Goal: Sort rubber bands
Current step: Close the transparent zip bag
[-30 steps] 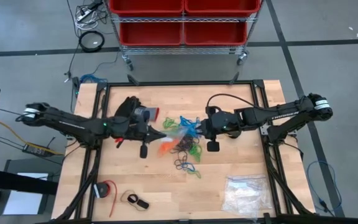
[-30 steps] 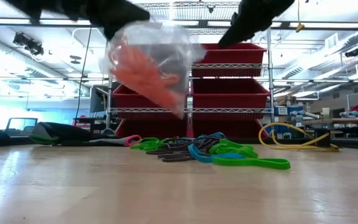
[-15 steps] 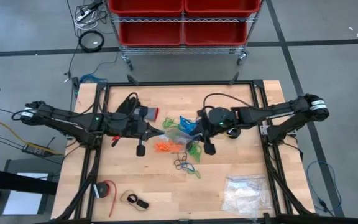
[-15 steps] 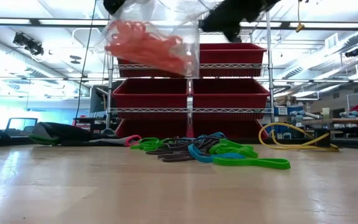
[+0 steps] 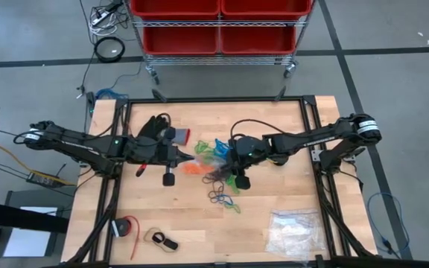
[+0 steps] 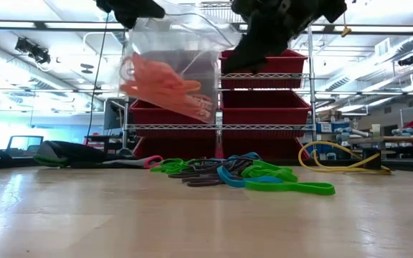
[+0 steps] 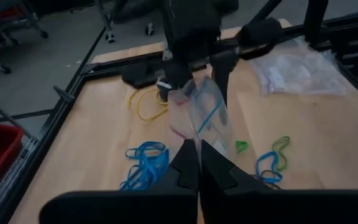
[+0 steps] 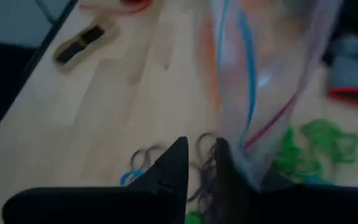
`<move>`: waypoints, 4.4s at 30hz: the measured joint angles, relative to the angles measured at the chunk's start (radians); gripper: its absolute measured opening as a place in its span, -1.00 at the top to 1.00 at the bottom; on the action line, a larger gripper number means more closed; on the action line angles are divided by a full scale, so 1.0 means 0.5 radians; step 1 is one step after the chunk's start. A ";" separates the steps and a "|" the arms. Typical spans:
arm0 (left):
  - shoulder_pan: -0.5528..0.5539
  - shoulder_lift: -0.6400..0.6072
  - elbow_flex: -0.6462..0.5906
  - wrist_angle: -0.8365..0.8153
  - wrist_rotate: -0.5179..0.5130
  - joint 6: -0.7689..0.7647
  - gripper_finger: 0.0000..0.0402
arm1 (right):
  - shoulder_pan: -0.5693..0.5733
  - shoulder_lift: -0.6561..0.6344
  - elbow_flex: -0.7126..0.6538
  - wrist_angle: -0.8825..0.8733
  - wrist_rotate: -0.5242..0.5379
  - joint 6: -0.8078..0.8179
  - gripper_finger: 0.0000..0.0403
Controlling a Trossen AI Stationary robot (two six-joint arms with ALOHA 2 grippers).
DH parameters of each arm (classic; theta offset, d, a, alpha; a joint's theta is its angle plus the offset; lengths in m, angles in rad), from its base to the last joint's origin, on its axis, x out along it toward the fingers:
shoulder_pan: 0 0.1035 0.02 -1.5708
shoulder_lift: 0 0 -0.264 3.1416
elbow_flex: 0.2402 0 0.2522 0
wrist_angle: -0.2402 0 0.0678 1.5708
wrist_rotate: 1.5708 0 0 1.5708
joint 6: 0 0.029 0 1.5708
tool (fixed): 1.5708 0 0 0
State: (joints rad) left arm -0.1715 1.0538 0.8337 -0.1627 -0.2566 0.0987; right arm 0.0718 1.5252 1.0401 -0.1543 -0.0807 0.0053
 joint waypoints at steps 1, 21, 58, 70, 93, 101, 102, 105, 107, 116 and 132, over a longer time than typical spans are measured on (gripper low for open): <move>0.000 0.000 0.000 -0.008 -0.007 -0.001 1.00 | 0.003 -0.017 0.000 -0.010 0.028 -0.009 0.66; 0.000 0.000 0.000 -0.045 -0.014 -0.023 1.00 | 0.051 -0.136 0.001 0.094 0.138 -0.069 0.77; -0.002 0.066 0.041 -0.111 -0.008 -0.054 1.00 | 0.068 -0.202 0.353 0.001 0.196 -0.082 0.45; -0.002 0.340 0.281 -0.309 -0.002 0.014 1.00 | 0.072 0.301 0.790 -0.297 0.387 -0.270 0.38; -0.002 0.343 0.310 -0.298 0.053 0.062 1.00 | 0.060 0.465 0.893 -0.422 0.341 -0.290 0.51; -0.002 0.343 0.310 -0.329 0.053 0.059 1.00 | 0.059 0.465 0.893 -0.423 0.341 -0.311 0.71; -0.002 0.343 0.310 -0.329 0.053 0.059 1.00 | 0.059 0.464 0.893 -0.421 0.340 -0.313 0.73; -0.002 0.343 0.309 -0.330 0.054 0.058 1.00 | 0.059 0.464 0.893 -0.419 0.339 -0.315 0.77; -0.002 0.343 0.309 -0.330 0.065 0.057 1.00 | 0.059 0.464 0.893 -0.418 0.339 -0.319 0.79; -0.002 0.343 0.309 -0.350 0.064 0.050 0.99 | 0.059 0.464 0.893 -0.430 0.339 -0.370 0.99; -0.002 0.309 0.307 -0.420 0.141 -0.014 0.34 | 0.060 0.464 0.893 -0.498 0.381 -0.385 1.00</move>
State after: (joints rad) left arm -0.1722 1.2084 0.9874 -0.3726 -0.1861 0.0918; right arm 0.1017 1.7573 1.4864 -0.4030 0.1101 -0.1871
